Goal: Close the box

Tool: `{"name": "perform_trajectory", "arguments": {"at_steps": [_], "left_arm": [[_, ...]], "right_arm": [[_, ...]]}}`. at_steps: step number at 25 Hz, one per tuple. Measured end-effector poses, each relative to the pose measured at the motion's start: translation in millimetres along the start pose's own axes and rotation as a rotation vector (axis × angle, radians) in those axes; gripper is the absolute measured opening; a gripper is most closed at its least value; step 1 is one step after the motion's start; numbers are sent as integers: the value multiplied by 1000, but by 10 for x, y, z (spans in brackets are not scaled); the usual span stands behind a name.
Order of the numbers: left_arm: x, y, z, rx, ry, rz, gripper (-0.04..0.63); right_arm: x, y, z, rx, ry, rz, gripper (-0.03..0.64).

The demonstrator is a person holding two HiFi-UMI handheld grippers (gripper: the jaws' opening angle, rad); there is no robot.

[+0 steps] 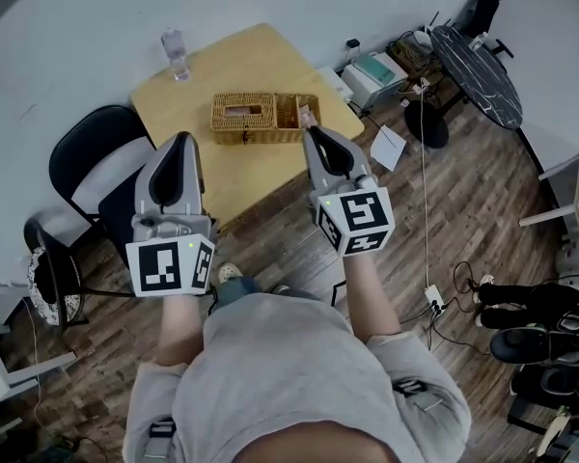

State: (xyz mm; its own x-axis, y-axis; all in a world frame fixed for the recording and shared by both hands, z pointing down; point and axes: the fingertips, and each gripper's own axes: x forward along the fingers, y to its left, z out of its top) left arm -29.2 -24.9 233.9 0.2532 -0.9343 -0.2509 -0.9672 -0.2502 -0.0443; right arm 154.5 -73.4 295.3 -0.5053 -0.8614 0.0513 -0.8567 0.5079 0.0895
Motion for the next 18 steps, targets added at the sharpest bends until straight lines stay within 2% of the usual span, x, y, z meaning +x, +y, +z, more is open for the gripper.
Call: {"name": "perform_trajectory", "arguments": {"at_steps": [7,18], "left_arm": [[-69,-155,48,8,0,-4,59],[-167,-262,53,12,1,-2,60]], "right_arm": [[-255,-60,129,-35,-36,-30,21],[-536,-95,297,-13,-105,-43,21]]}}
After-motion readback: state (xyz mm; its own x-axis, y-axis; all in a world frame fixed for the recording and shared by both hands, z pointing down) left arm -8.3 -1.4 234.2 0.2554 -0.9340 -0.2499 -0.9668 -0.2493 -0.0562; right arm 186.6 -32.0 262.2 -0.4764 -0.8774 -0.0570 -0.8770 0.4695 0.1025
